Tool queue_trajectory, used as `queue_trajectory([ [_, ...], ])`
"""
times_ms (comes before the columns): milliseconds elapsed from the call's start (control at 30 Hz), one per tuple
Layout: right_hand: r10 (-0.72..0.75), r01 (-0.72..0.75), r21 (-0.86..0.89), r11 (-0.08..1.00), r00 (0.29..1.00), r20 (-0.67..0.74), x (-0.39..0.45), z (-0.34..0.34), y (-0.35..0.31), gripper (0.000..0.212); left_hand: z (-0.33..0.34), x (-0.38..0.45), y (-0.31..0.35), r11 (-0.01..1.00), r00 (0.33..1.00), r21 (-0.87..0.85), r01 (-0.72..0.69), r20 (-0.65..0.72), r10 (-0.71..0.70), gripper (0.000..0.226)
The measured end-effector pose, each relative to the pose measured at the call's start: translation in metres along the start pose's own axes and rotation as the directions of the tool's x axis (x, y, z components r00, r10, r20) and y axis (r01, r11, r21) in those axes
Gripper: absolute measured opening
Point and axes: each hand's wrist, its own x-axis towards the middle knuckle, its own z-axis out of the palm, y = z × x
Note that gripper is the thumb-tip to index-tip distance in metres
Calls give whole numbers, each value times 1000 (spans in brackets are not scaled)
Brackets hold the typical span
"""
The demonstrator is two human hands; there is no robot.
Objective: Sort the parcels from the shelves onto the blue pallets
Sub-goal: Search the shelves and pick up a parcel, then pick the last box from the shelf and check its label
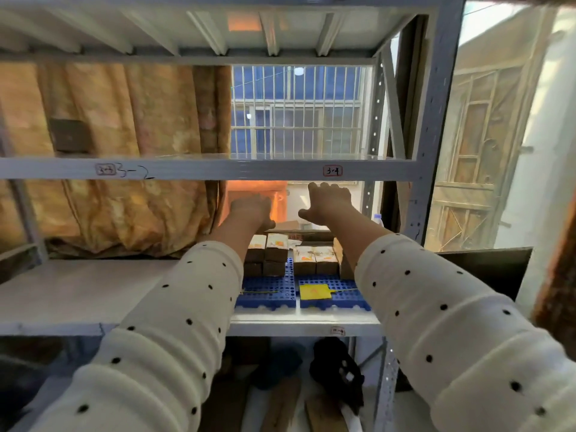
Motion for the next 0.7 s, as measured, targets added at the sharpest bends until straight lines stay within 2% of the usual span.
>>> queue_trajectory([
  [133, -34, 35, 34, 999, 999, -27, -5, -10, -38, 64, -6, -27, -38, 998, 998, 34, 56, -3, -56, 41],
  [333, -210, 211, 67, 975, 977, -31, 9, -12, -111, 67, -12, -59, -111, 976, 976, 23, 217, -1, -217, 45],
  [533, -399, 411, 99, 906, 909, -118, 43, -33, -186, 62, -35, -81, -200, 911, 916, 86, 402, -36, -401, 37],
  [633, -461, 480, 97, 872, 872, -166, 58, -39, -221, 61, -40, -90, -235, 870, 875, 93, 484, -78, -478, 45],
  [700, -496, 518, 93, 850, 848, -184, 68, -40, -242, 60, -37, -95, -257, 848, 851, 83, 524, -91, -517, 42],
])
